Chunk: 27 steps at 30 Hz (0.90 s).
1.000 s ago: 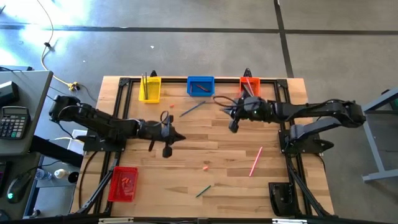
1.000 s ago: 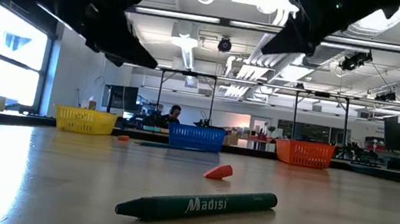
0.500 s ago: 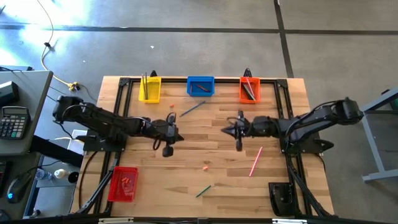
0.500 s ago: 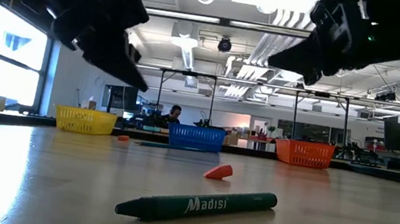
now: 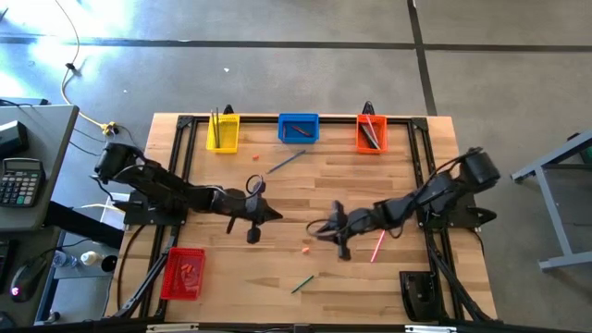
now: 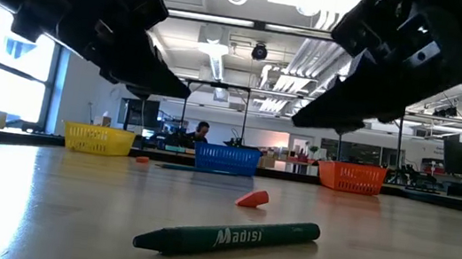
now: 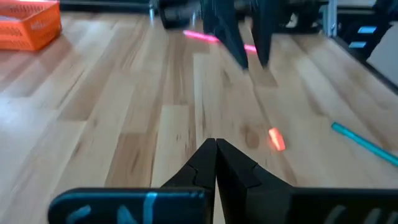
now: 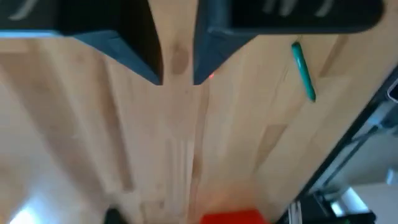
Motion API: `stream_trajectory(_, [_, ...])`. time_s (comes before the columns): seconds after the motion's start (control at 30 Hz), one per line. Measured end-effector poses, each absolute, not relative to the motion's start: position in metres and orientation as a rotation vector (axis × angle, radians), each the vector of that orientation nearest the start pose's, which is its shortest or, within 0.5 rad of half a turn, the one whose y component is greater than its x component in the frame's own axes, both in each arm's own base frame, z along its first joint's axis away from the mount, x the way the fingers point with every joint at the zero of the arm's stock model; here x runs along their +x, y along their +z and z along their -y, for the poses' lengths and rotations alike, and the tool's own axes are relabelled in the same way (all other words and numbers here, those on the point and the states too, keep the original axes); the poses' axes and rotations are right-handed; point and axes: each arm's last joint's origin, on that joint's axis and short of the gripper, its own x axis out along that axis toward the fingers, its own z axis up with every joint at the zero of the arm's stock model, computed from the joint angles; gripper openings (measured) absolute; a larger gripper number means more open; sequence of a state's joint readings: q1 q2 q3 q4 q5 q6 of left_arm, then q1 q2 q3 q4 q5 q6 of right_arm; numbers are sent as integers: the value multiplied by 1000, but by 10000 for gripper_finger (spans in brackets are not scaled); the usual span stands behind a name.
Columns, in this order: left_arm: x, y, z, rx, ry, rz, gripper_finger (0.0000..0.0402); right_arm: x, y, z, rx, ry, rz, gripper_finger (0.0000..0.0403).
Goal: Sort crayons/erasers/pens/pencils in bins
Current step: Put the orange eraser into the red bin
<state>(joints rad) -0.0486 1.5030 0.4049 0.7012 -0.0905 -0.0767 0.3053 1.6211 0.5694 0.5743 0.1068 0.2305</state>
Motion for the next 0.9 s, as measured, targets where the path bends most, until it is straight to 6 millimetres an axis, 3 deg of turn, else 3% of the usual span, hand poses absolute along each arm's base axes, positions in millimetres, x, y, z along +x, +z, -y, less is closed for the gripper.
stream_trajectory(0.2, [255, 134, 10, -49, 56, -413, 0, 302, 115, -104, 137, 164, -567, 151])
stream_trajectory(0.4, [255, 134, 10, -46, 55, -415, 0, 318, 97, -115, 95, 183, -608, 162])
stream_trajectory(0.57, [255, 134, 10, -56, 57, -414, 0, 323, 87, -116, 74, 176, -626, 129])
stream_trajectory(0.83, [255, 134, 10, -115, 54, -409, 0, 324, 86, -116, 58, 170, -624, 19])
stream_trajectory(0.9, [255, 134, 12, -125, 24, -411, 1, 325, 86, -116, 56, 171, -621, 7])
